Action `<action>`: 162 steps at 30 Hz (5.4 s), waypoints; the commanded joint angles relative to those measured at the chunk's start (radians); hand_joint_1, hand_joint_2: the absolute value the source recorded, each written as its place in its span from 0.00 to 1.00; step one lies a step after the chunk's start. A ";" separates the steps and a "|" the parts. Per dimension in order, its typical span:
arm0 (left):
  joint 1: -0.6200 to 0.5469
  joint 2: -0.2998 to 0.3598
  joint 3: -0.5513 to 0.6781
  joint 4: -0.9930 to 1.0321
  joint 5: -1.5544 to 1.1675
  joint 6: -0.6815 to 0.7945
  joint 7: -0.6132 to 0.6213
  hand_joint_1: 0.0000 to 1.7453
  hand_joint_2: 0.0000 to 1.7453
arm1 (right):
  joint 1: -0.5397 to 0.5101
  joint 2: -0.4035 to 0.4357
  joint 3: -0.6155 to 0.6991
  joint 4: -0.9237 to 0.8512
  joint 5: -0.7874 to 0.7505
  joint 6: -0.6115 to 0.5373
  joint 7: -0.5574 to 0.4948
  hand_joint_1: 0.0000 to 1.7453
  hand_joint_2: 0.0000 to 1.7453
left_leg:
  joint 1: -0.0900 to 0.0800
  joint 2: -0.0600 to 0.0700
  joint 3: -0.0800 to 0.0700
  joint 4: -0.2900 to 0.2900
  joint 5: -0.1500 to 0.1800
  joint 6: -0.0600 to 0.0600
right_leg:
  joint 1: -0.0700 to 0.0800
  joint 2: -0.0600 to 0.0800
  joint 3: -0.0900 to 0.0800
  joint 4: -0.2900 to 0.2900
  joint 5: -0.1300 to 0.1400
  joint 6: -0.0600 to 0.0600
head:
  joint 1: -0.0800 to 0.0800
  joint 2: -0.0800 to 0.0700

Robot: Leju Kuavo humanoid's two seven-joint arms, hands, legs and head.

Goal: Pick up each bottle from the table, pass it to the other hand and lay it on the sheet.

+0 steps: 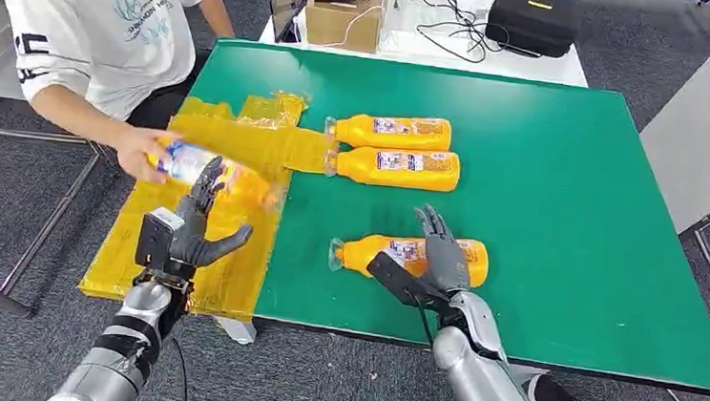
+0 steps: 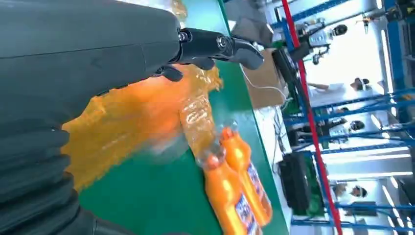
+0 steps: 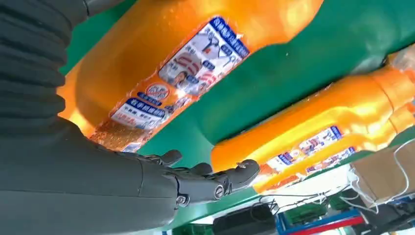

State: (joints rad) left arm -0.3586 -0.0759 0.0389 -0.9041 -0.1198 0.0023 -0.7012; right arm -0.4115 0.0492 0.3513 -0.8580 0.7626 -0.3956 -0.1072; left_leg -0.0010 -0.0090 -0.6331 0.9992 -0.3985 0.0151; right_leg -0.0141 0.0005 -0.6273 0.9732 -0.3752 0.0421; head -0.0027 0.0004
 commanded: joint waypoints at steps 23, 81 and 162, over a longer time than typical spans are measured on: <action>-0.041 -0.062 0.064 0.028 0.028 -0.043 0.003 0.00 1.00 | 0.007 -0.038 -0.038 -0.020 0.060 0.073 0.039 0.00 1.00 | 0.000 -0.001 0.001 0.000 -0.001 0.000 | 0.000 -0.001 0.002 0.000 -0.001 -0.001 | 0.000 0.000; -0.161 -0.064 0.023 0.207 -0.070 -0.077 0.006 0.00 1.00 | -0.215 -0.186 0.131 0.331 -0.002 0.479 0.003 1.00 1.00 | 0.001 -0.002 0.007 0.000 0.000 0.001 | 0.001 -0.004 0.008 -0.002 -0.001 0.000 | 0.000 0.000; -0.132 -0.095 -0.140 0.049 0.262 -0.128 0.201 1.00 1.00 | -0.093 0.215 0.055 0.193 -0.391 0.030 -0.250 0.00 1.00 | 0.002 0.001 0.004 0.001 -0.002 -0.001 | 0.002 -0.001 0.004 0.001 -0.002 -0.002 | 0.000 0.000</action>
State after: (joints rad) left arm -0.4296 -0.2159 -0.1537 -0.9045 0.1591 -0.1773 -0.4845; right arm -0.5006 0.3143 0.4650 -0.6264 0.4089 -0.3620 -0.3410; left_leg -0.0002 -0.0087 -0.6356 0.9996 -0.3977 0.0157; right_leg -0.0136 -0.0001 -0.6292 0.9731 -0.3746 0.0425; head -0.0027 0.0004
